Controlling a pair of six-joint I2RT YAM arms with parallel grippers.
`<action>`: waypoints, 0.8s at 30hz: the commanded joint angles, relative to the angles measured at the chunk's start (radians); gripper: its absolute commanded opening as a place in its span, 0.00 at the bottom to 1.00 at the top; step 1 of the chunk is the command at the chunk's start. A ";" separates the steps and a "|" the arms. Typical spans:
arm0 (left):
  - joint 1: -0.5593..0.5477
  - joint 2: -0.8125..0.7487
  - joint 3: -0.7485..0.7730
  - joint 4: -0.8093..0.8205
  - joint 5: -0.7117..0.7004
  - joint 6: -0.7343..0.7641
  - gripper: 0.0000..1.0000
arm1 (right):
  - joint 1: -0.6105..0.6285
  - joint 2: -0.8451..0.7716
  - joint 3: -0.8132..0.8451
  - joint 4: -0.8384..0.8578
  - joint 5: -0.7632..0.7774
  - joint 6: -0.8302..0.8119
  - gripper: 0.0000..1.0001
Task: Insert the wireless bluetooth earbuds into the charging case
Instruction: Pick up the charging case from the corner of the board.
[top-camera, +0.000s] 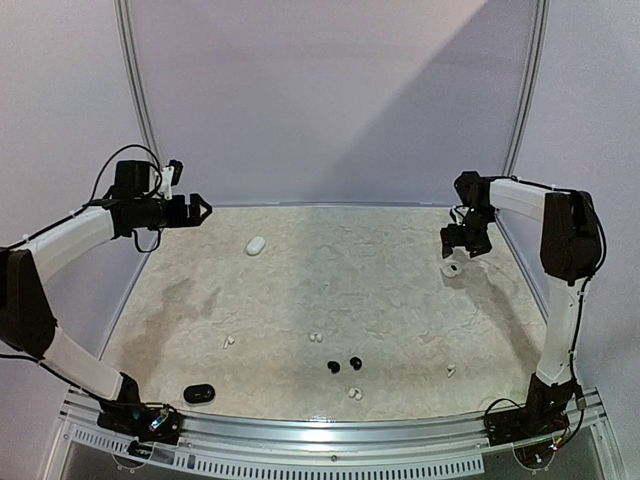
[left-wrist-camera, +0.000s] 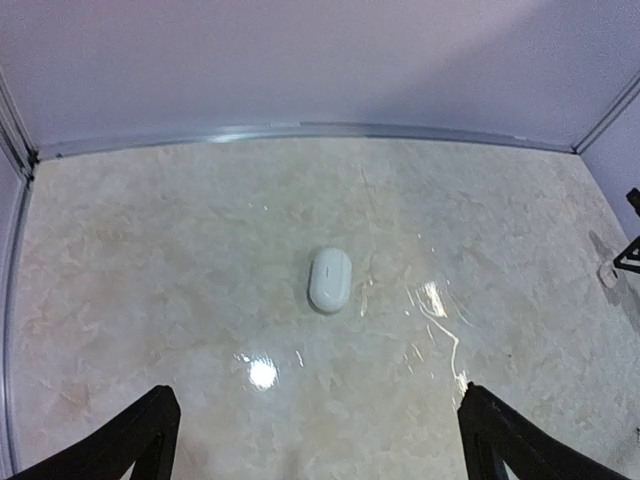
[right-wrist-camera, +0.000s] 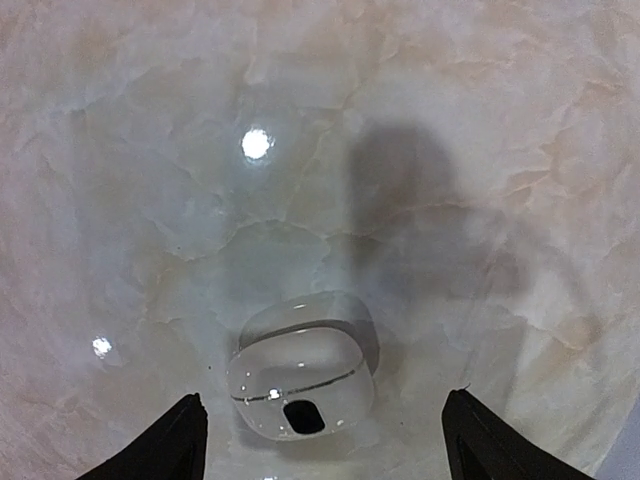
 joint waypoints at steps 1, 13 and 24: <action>-0.025 0.006 0.065 -0.180 0.032 -0.037 0.99 | 0.011 0.110 0.040 -0.116 -0.088 -0.051 0.81; -0.041 0.014 0.094 -0.191 0.032 -0.020 0.97 | 0.047 0.142 0.026 -0.050 -0.009 -0.063 0.60; -0.121 0.029 0.207 -0.252 0.241 0.044 0.91 | 0.189 -0.025 0.001 0.114 0.093 -0.139 0.34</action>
